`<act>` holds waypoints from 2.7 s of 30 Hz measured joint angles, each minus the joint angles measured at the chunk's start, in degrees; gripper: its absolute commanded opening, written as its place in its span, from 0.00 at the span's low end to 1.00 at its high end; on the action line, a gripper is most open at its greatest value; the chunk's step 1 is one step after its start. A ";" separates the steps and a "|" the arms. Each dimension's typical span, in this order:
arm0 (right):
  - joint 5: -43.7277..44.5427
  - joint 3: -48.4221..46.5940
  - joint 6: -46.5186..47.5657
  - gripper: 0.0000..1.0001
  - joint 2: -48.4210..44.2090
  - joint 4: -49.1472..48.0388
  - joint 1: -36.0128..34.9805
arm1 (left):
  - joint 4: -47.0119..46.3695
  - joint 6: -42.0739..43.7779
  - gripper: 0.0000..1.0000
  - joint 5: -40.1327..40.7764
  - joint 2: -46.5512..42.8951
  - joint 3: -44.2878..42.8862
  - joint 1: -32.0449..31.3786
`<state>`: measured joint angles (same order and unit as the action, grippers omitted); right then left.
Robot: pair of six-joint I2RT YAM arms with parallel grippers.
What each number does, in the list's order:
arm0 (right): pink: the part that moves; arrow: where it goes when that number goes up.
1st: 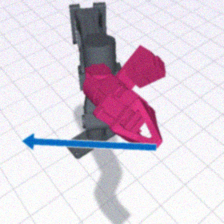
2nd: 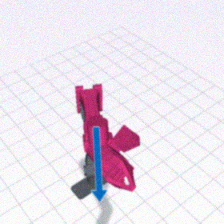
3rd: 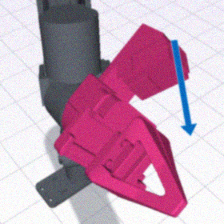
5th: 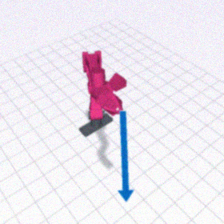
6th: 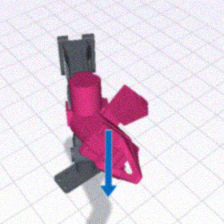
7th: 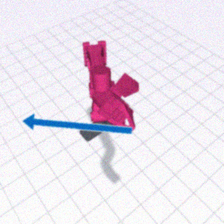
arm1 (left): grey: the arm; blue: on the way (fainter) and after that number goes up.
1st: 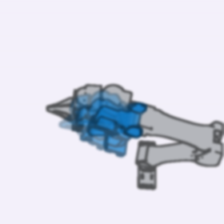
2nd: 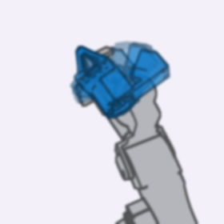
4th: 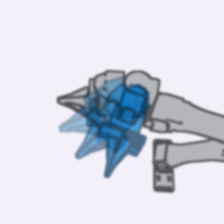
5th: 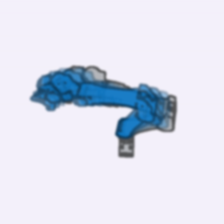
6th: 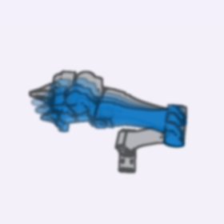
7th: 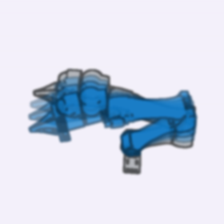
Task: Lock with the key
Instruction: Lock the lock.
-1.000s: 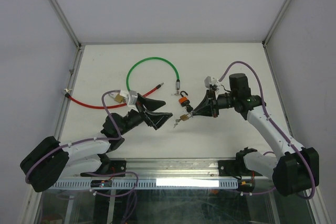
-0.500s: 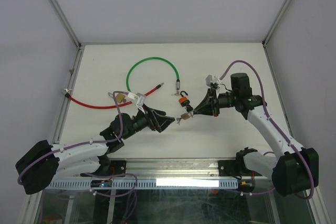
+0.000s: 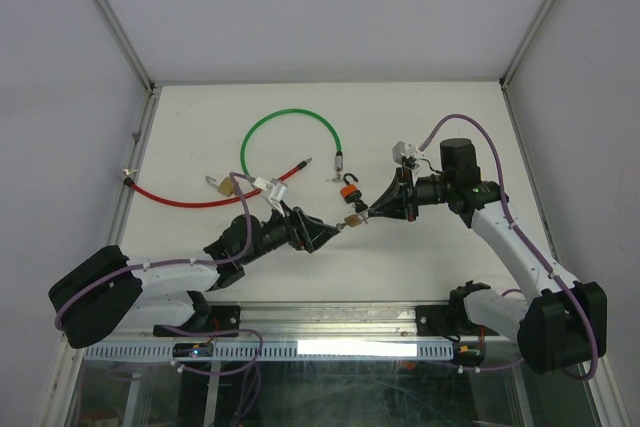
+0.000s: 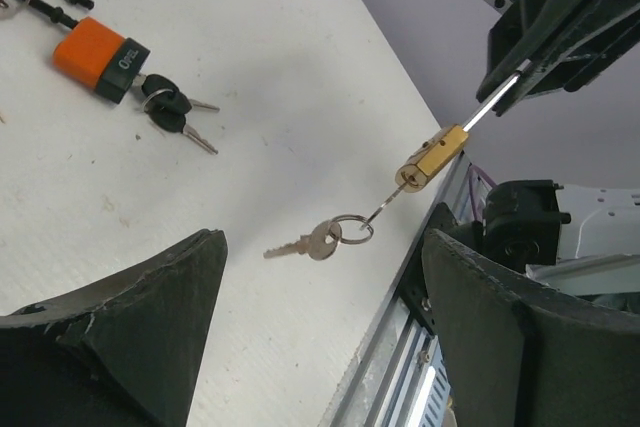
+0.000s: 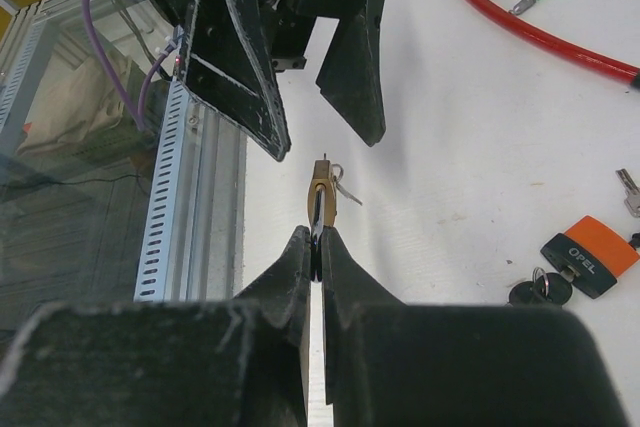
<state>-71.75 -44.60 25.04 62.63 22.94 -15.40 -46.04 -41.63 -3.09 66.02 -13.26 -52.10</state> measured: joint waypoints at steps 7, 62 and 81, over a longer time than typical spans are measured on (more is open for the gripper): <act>0.00 0.00 -0.66 0.00 0.00 -0.46 0.00 | 0.04 -2.49 0.64 -0.98 4.72 -2.38 0.00; -2.29 0.00 -3.04 0.00 1.16 -0.83 0.31 | -14.29 11.06 0.00 -16.98 7.32 -1.81 2.54; 13.77 2.14 -20.33 0.00 1.51 -14.62 11.02 | -15.39 10.82 0.00 -8.68 -0.85 3.89 5.09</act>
<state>-57.98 -42.46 4.71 64.14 8.32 -4.38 -61.43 -30.81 -11.77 65.17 -9.37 -47.00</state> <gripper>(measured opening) 0.024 0.020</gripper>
